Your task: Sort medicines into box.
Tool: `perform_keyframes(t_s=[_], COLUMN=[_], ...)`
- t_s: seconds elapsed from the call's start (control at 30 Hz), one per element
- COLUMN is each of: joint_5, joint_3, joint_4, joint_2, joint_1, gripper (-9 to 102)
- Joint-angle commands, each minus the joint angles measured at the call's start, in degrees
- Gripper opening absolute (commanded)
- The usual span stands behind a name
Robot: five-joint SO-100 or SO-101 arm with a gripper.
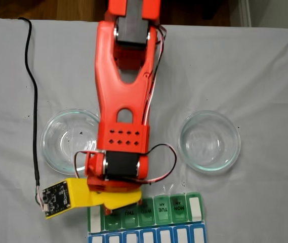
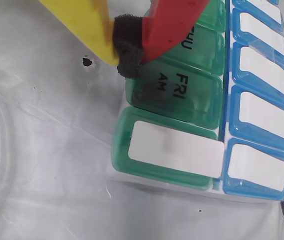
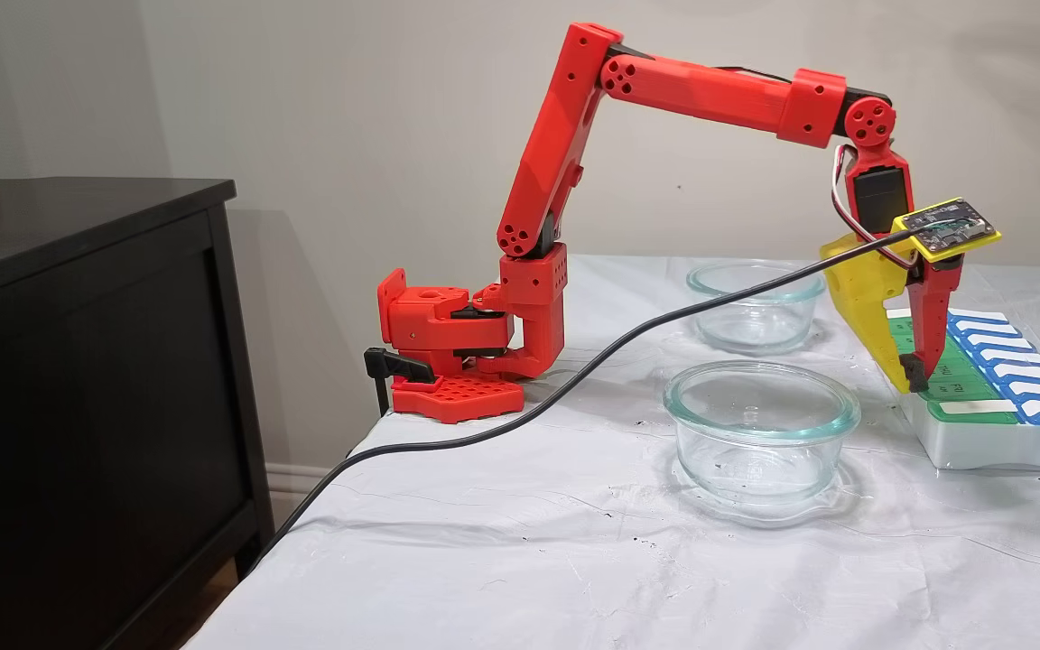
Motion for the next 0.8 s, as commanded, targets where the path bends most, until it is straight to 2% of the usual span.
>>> perform_keyframes(t_s=[0.0, 0.2, 0.43, 0.6, 0.77], joint_5=[-1.93, 1.49, 4.22, 1.67, 0.79], joint_3=[8.35, 25.66, 44.56, 56.43, 73.39], joint_4=[-4.48, -17.93, -27.77, -23.29, -17.4], joint_2=[14.68, 38.67, 55.72, 66.18, 88.59], joint_1=[0.79, 0.79, -3.43, -5.98, -9.14], gripper=[0, 0, 0, 0, 0])
